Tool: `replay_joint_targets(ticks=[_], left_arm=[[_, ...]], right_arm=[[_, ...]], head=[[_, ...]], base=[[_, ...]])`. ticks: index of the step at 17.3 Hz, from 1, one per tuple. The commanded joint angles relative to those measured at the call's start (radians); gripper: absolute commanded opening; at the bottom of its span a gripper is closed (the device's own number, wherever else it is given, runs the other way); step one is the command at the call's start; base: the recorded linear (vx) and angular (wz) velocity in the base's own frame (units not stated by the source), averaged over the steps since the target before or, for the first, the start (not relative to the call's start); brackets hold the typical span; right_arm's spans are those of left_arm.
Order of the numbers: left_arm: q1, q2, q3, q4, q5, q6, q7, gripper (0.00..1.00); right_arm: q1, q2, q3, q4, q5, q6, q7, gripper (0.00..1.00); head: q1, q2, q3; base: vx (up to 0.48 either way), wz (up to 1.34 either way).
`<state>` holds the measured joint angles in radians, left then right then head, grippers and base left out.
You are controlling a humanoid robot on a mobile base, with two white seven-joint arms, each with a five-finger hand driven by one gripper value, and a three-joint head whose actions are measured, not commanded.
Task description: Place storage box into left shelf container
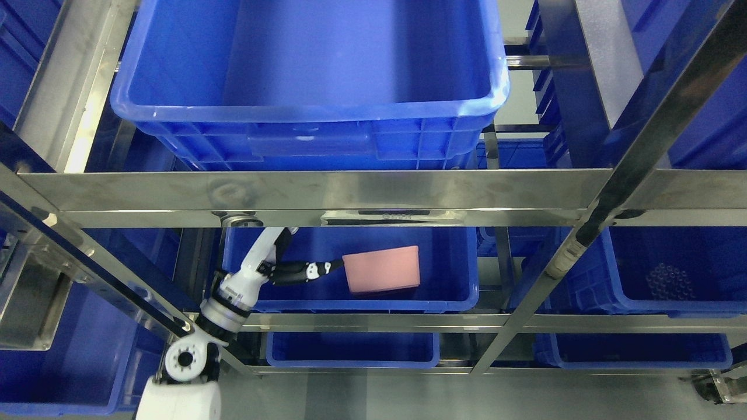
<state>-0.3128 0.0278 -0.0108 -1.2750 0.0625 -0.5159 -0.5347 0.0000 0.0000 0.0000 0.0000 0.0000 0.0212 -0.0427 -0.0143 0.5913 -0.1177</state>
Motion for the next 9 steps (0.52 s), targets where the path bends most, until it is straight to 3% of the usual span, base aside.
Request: replay_joint_targets(ticks=[1, 3, 9], left_arm=[[0.234, -0.01, 0.022, -0.323, 0.054, 0.019, 0.253, 1.0], [0.288, -0.01, 0.018, -0.323, 0.054, 0.014, 0.412, 1.0], [0.402, -0.01, 0.002, -0.323, 0.054, -0.001, 0.412, 1.0]], right_arm=[[0.009, -0.017, -0.005, -0.017, 0.002, 0.0, 0.0, 1.0], [0.009, -0.017, -0.005, -0.017, 0.002, 0.0, 0.0, 1.0], [0.009, -0.017, -0.005, -0.017, 0.002, 0.0, 0.0, 1.0]], head=[[0.0, 0.0, 0.0], [0.0, 0.0, 0.0], [0.0, 0.0, 0.0]], base=[[0.0, 0.0], [0.0, 0.0], [0.0, 0.0]])
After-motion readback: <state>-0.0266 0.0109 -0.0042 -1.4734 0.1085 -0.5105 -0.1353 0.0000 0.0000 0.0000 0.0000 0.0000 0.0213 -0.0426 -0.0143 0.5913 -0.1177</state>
